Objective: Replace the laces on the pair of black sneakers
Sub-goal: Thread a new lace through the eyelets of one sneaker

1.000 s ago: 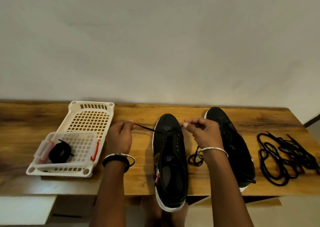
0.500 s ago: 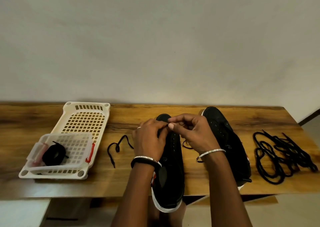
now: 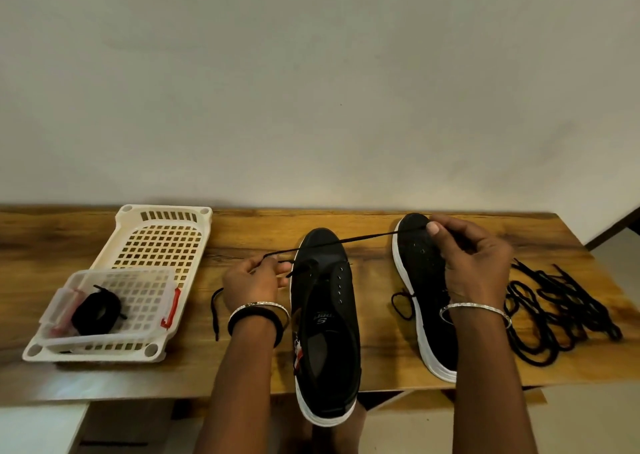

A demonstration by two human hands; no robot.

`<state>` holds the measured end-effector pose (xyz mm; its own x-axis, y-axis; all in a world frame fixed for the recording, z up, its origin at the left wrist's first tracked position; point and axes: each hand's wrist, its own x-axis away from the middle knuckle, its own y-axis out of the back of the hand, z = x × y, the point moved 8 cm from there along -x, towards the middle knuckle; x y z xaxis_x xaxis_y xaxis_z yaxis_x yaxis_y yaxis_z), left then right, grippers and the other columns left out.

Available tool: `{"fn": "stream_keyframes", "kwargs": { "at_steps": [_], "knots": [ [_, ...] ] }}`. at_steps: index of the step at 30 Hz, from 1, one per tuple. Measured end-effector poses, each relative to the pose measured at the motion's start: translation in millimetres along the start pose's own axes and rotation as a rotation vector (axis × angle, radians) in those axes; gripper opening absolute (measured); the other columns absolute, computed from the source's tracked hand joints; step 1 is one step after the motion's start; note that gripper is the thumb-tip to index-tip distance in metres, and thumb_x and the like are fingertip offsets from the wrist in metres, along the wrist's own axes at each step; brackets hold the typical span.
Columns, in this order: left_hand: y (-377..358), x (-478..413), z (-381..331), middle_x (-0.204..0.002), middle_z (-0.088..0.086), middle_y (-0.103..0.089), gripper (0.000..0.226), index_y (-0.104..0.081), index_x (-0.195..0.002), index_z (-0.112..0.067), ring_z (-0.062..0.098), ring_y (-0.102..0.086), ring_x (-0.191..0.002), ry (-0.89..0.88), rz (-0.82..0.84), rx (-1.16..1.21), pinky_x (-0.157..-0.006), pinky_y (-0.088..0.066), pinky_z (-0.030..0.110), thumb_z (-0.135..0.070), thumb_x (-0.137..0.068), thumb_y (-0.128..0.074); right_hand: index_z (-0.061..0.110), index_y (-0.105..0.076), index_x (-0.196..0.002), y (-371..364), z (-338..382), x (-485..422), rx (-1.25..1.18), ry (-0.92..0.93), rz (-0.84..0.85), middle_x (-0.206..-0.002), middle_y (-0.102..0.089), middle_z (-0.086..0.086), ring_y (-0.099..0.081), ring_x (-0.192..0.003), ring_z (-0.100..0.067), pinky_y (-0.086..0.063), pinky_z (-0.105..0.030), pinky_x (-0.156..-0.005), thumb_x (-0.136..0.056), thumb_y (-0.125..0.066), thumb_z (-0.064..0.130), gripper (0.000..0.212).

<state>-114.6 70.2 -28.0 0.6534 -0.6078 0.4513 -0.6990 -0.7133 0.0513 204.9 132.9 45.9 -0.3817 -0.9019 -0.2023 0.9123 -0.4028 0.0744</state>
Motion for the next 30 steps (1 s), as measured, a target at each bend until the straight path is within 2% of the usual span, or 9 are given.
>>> {"fn": "stream_keyframes", "kwargs": {
  "at_steps": [3, 6, 9, 12, 17, 21, 23, 27, 30],
  "knots": [
    [-2.0, 1.7, -9.6, -0.089, -0.001, -0.073, 0.019, -0.066, -0.105, -0.02, 0.0, -0.062, -0.061, -0.086, 0.009, -0.092, -0.048, -0.04, 0.014, -0.008, -0.09, -0.066, 0.02, -0.078, -0.1, -5.2, 0.7, 1.3, -0.091, -0.01, -0.002, -0.093, -0.077, 0.006, -0.071, -0.087, -0.003, -0.056, -0.02, -0.073, -0.086, -0.077, 0.01, 0.017],
    [-18.5, 12.7, -39.3, -0.115, -0.007, -0.062, 0.039, -0.068, -0.107, -0.037, 0.008, -0.062, -0.092, -0.527, 0.092, -0.359, -0.066, -0.046, 0.018, -0.007, -0.081, -0.071, 0.014, -0.078, -0.101, -38.0, 3.5, 8.9, -0.046, -0.006, 0.22, -0.091, -0.078, 0.007, -0.07, -0.086, 0.001, -0.054, -0.018, -0.077, -0.086, -0.076, 0.007, 0.017],
    [-51.4, 37.5, -47.6, -0.116, -0.014, -0.06, 0.03, -0.068, -0.113, -0.043, 0.012, -0.054, -0.108, -0.84, 0.315, -0.519, -0.085, -0.047, 0.032, -0.038, -0.083, -0.067, 0.009, -0.079, -0.099, -74.5, 8.3, 23.4, 0.036, 0.025, 0.473, -0.089, -0.077, 0.004, -0.069, -0.083, 0.002, -0.052, -0.014, -0.071, -0.086, -0.076, 0.005, 0.014],
    [-61.2, 47.8, -45.2, -0.102, -0.02, -0.066, 0.023, -0.072, -0.1, -0.04, 0.014, -0.056, -0.103, -0.964, 0.306, -0.58, -0.083, -0.049, 0.045, -0.052, -0.084, -0.059, 0.006, -0.079, -0.098, -95.6, 11.3, 34.6, 0.048, 0.059, 0.605, -0.088, -0.077, 0.002, -0.068, -0.076, 0.002, -0.049, -0.012, -0.064, -0.086, -0.077, 0.005, 0.013],
    [-34.1, 27.7, -49.2, -0.091, -0.012, -0.068, 0.019, -0.074, -0.089, -0.03, 0.015, -0.064, -0.083, -0.864, 0.075, -0.5, -0.076, -0.053, 0.046, -0.043, -0.091, -0.06, 0.006, -0.079, -0.097, -92.2, 4.7, 32.4, 0.034, 0.011, 0.6, -0.084, -0.077, 0.003, -0.066, -0.072, 0.004, -0.048, -0.012, -0.064, -0.084, -0.078, 0.005, 0.013],
    [15.7, 12.5, -52.6, -0.091, -0.001, -0.068, 0.02, -0.074, -0.095, -0.015, 0.015, -0.059, -0.074, -0.661, -0.254, -0.331, -0.066, -0.043, 0.028, -0.031, -0.094, -0.062, 0.014, -0.08, -0.094, -69.6, -1.1, 19.8, 0.033, -0.01, 0.469, -0.089, -0.078, 0.003, -0.071, -0.085, -0.003, -0.052, -0.015, -0.075, -0.083, -0.079, 0.005, 0.014],
    [33.6, 8.1, -50.7, -0.092, 0.006, -0.069, 0.02, -0.074, -0.098, -0.012, 0.02, -0.06, -0.079, -0.6, -0.352, -0.285, -0.067, -0.039, 0.027, -0.027, -0.094, -0.063, 0.02, -0.08, -0.092, -59.1, -4.2, 15.3, 0.048, -0.02, 0.416, -0.09, -0.078, 0.007, -0.071, -0.089, -0.004, -0.054, -0.017, -0.079, -0.083, -0.079, 0.006, 0.017],
    [47.8, 5.2, -46.7, -0.101, 0.013, -0.07, 0.022, -0.074, -0.104, -0.009, 0.029, -0.063, -0.093, -0.544, -0.434, -0.26, -0.074, -0.038, 0.029, -0.025, -0.095, -0.061, 0.023, -0.079, -0.094, -46.1, -7.7, 11.4, 0.083, -0.009, 0.307, -0.091, -0.078, 0.012, -0.07, -0.093, -0.001, -0.052, -0.016, -0.084, -0.083, -0.08, 0.009, 0.018],
    [43.6, -0.4, -43.1, -0.098, 0.011, -0.072, 0.019, -0.074, -0.102, -0.012, 0.027, -0.064, -0.088, -0.529, -0.377, -0.326, -0.072, -0.039, 0.029, -0.024, -0.094, -0.062, 0.022, -0.079, -0.097, -37.0, -11.3, 9.1, 0.083, -0.014, 0.193, -0.093, -0.077, 0.012, -0.069, -0.091, 0.003, -0.054, -0.019, -0.084, -0.084, -0.079, 0.01, 0.017]
  ]
}}
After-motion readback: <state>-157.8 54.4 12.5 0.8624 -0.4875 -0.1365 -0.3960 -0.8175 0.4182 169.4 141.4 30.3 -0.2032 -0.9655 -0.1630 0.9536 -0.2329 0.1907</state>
